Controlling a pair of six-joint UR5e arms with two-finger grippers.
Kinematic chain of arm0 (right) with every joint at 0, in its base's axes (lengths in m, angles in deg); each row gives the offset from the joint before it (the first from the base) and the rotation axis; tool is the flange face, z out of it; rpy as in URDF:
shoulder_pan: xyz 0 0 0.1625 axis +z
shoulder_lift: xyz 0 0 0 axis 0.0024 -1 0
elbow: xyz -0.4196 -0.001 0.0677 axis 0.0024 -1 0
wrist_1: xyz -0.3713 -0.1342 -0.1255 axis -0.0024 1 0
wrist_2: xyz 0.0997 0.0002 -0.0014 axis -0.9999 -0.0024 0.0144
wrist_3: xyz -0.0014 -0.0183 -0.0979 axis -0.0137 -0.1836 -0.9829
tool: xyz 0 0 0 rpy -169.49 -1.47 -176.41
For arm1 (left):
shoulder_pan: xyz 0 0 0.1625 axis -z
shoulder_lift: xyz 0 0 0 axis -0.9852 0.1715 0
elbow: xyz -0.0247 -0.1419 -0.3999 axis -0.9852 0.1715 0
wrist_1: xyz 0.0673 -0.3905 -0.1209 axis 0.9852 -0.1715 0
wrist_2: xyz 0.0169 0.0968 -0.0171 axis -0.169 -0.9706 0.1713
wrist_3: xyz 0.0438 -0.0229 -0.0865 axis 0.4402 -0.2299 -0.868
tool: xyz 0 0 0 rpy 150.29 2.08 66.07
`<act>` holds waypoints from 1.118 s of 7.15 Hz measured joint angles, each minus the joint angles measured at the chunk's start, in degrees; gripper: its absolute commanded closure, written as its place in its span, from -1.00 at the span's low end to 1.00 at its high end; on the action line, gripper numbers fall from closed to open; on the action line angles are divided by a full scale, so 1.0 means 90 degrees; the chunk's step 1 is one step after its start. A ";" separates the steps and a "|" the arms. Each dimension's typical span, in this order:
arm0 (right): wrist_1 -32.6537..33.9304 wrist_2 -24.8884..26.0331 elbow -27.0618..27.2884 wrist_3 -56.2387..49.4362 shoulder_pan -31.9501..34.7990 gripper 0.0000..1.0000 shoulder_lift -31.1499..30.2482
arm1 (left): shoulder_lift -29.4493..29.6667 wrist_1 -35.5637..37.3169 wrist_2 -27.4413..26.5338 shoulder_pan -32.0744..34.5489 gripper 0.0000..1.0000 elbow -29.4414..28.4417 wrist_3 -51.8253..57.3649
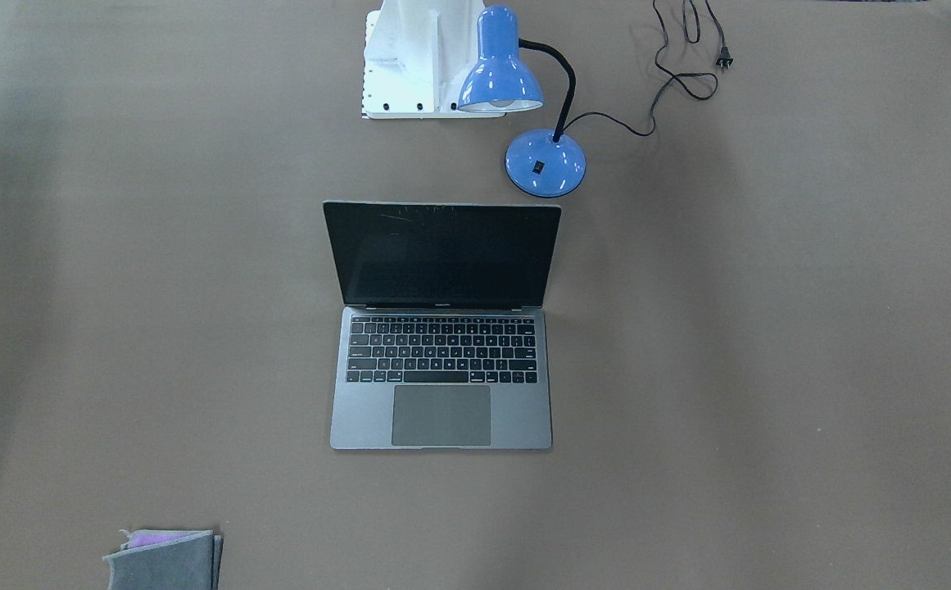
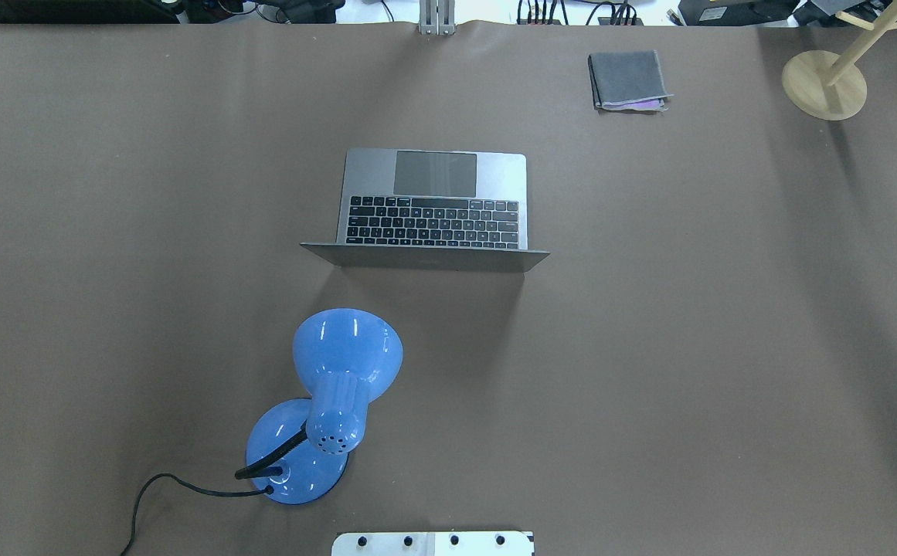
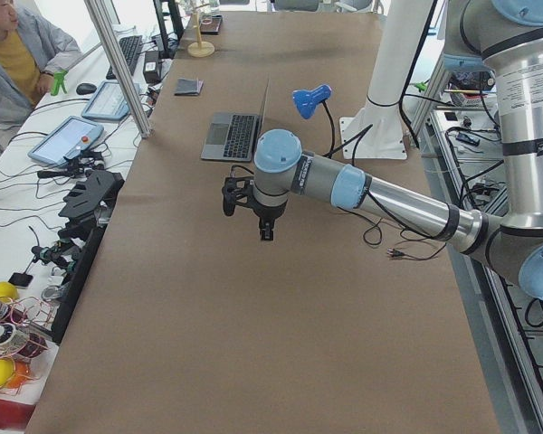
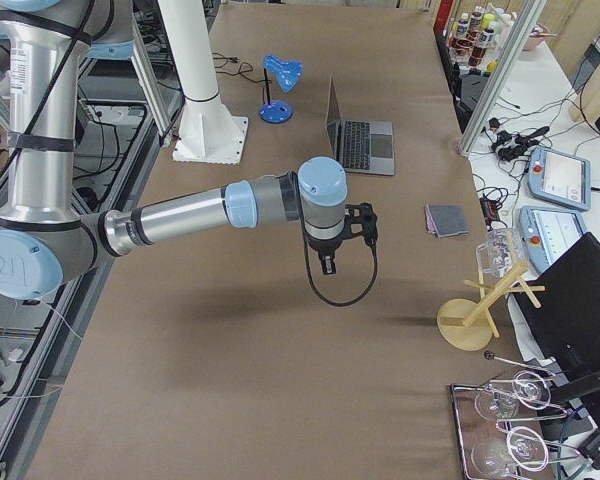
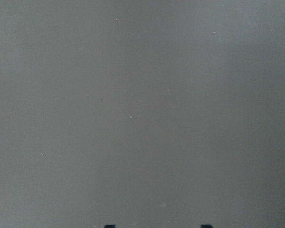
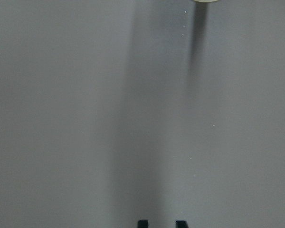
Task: Close laptop
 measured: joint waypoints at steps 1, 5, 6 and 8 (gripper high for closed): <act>0.0002 -0.0036 0.0456 0.0719 -0.0345 1.00 0.0023 | 0.0190 -0.0282 0.0003 -0.0538 1.00 0.0198 -0.0986; -0.0776 0.0068 0.1454 0.4392 -0.2522 1.00 0.0629 | 0.2192 -0.0692 -0.0466 -0.3070 1.00 0.0266 -0.4770; -0.0976 0.0246 0.1480 0.5293 -0.3165 1.00 0.0992 | 0.2663 -0.0682 -0.0752 -0.3592 1.00 0.0152 -0.5207; -0.1076 0.0873 0.1476 0.6546 -0.4408 1.00 0.1741 | 0.3261 -0.0676 -0.1129 -0.4178 1.00 -0.0173 -0.5476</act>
